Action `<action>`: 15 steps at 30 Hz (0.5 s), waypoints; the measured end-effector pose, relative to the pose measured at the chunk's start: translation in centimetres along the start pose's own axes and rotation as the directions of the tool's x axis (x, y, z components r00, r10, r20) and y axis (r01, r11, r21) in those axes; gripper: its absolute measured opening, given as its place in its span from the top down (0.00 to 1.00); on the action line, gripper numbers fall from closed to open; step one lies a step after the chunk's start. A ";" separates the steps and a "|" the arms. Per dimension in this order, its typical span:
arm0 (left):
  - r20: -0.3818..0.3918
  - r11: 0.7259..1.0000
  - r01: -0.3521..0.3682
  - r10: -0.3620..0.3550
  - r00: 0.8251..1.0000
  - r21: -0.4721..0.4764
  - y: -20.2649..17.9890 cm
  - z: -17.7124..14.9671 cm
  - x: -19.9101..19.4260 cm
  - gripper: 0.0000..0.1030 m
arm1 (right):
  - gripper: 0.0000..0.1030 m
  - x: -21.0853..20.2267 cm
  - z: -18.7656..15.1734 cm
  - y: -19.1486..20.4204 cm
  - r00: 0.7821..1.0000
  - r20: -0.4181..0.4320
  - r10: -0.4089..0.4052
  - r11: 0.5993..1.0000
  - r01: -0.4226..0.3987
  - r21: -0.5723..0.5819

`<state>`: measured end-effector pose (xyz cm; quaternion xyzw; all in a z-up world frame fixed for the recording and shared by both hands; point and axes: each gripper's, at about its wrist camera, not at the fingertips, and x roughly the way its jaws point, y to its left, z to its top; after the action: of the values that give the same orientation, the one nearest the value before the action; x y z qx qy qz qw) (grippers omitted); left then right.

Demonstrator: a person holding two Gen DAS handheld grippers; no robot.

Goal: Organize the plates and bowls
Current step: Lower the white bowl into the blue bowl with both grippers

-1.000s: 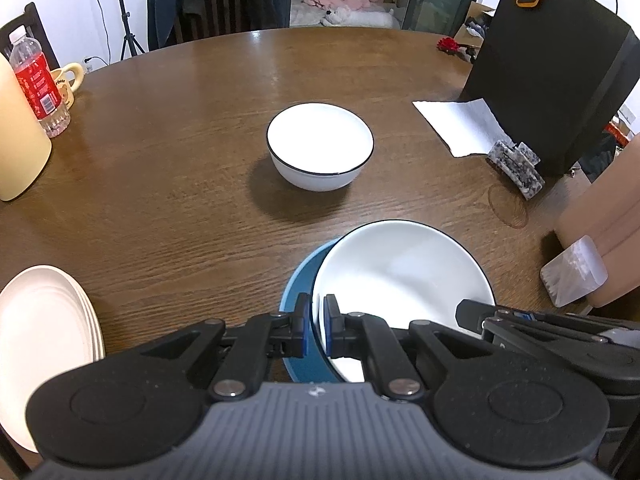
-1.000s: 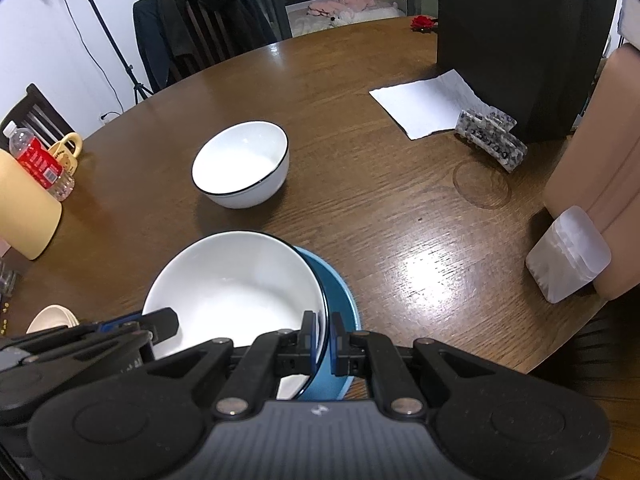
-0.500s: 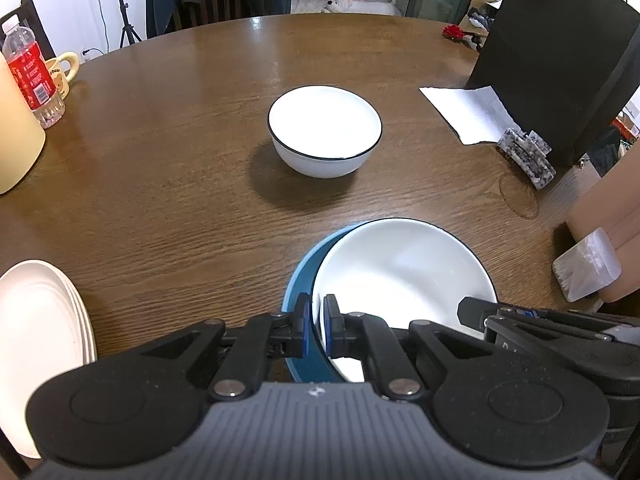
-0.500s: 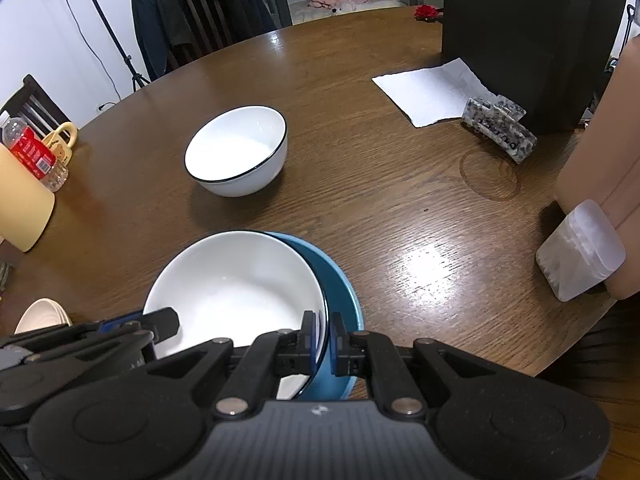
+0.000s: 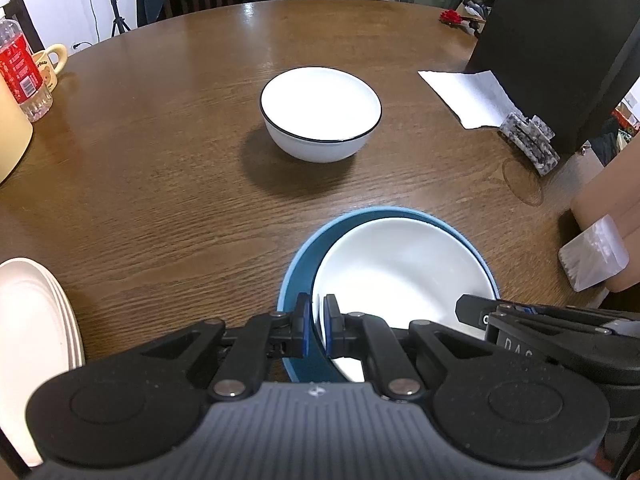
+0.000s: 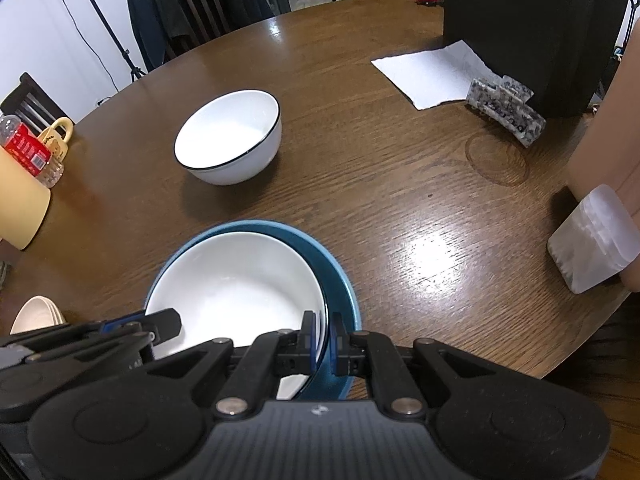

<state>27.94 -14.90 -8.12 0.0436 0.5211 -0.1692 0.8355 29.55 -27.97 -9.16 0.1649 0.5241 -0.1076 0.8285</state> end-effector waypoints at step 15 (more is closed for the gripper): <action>-0.024 1.000 -0.007 0.007 1.000 0.006 0.0 0.0 1.2 0.93 | 0.94 1.1 0.1 -0.4 1.000 -0.016 0.014 1.000 -0.014 0.006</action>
<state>28.44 -15.19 -9.20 0.0498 0.5304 -0.1672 0.8296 29.94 -28.40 -10.16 0.1718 0.5291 -0.1020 0.8247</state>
